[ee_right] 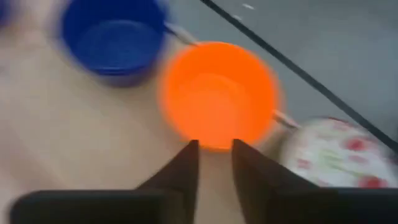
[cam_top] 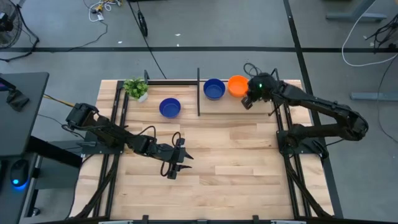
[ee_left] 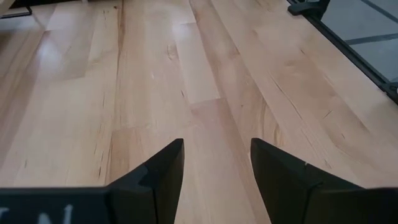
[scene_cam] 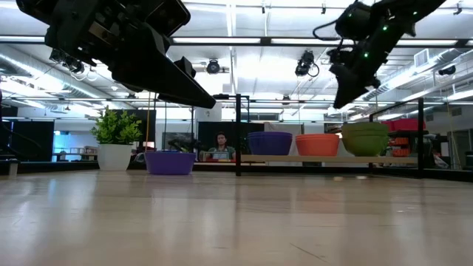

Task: Pick & Place Mini bowls
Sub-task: Stack the blue bowl on top of the blue bowl on the shelf

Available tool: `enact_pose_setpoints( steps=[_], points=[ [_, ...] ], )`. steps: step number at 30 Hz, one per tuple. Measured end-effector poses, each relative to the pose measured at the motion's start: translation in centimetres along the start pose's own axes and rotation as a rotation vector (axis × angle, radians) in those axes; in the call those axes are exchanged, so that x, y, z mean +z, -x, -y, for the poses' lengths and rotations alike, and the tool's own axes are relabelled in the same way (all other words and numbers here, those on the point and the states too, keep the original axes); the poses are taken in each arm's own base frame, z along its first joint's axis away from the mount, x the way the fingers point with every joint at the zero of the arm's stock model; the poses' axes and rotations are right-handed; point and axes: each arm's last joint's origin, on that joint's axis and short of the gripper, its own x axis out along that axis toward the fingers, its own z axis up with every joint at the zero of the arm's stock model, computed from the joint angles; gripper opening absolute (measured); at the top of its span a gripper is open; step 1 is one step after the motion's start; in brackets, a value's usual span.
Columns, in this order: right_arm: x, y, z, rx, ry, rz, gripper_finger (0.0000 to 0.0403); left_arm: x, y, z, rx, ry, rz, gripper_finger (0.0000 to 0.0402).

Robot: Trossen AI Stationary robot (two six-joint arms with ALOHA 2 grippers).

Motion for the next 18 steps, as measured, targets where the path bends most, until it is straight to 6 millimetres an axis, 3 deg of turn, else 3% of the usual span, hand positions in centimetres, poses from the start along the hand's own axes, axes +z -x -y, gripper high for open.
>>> enact_pose_setpoints(
  steps=[4, 11, 14, 18],
  points=[
    [-1.7, 0.1, -4.2, 0.220, 0.070, 0.109, 0.0013, -0.2, 0.0, 0.0, 0.008, 0.001, -0.018, 0.0190],
    [-8.1, 1.2, -13.0, 0.690, 0.109, 0.381, 0.0024, -0.7, 2.8, -1.3, 0.301, 0.060, -0.198, 0.0190],
    [-10.9, 2.7, -15.1, 0.874, 0.102, 0.426, 0.0015, -1.0, 4.6, -2.8, 0.430, 0.100, -0.278, 0.0190],
    [-13.2, 4.3, -16.5, 0.951, 0.112, 0.482, 0.0004, -1.5, 5.7, -5.7, 0.542, 0.158, -0.368, 0.0190]
  ],
)
